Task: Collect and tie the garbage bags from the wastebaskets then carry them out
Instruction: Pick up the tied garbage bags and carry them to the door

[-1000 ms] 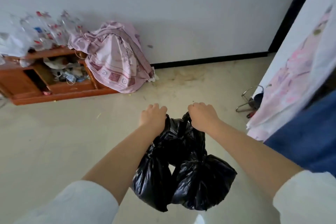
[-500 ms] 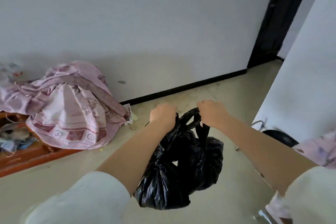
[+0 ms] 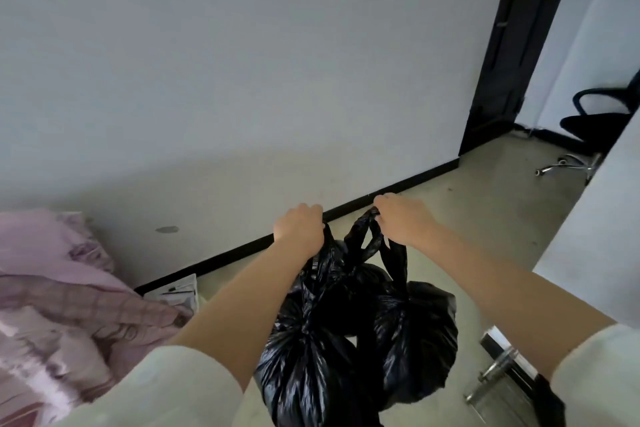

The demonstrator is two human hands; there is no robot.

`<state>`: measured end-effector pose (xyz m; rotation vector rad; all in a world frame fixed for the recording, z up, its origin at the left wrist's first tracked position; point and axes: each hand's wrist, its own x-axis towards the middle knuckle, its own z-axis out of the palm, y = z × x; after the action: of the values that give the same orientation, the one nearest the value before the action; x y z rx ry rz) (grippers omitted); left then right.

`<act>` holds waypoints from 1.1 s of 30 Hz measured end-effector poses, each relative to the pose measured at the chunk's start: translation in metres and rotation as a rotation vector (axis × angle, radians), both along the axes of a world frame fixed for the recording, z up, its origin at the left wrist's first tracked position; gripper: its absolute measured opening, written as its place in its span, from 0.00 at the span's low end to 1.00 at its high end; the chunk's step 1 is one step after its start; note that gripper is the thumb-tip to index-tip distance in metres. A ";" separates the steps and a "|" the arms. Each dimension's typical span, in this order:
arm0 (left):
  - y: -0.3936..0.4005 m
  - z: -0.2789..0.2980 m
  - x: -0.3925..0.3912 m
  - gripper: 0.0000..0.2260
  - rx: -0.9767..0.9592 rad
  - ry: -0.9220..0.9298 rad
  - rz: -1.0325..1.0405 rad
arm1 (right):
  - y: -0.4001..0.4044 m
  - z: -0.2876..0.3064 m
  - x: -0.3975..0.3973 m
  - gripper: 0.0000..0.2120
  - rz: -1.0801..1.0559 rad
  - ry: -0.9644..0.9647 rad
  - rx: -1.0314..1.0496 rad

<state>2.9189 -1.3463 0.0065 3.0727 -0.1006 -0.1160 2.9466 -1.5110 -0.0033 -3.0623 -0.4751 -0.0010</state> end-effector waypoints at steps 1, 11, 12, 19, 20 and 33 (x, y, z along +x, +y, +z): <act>-0.009 0.000 0.029 0.14 -0.001 0.011 -0.011 | -0.008 0.001 0.028 0.10 0.002 0.002 -0.002; -0.125 -0.016 0.342 0.14 0.052 0.037 -0.144 | -0.129 -0.014 0.326 0.05 -0.108 0.028 0.006; -0.137 -0.018 0.375 0.13 0.056 0.034 -0.154 | -0.144 -0.016 0.356 0.07 -0.131 0.048 0.032; -0.233 -0.029 0.565 0.12 0.065 0.054 -0.191 | -0.253 -0.017 0.523 0.06 -0.238 0.136 0.035; -0.248 -0.032 0.591 0.12 0.060 0.048 -0.192 | -0.269 -0.019 0.546 0.05 -0.246 0.141 0.043; -0.453 -0.095 0.886 0.13 0.050 0.150 -0.042 | -0.483 -0.069 0.839 0.09 -0.201 0.242 0.048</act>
<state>3.8047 -1.7989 -0.0889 3.0988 -0.1569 -0.3563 3.7853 -1.9944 -0.0719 -2.9927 -0.1500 0.3405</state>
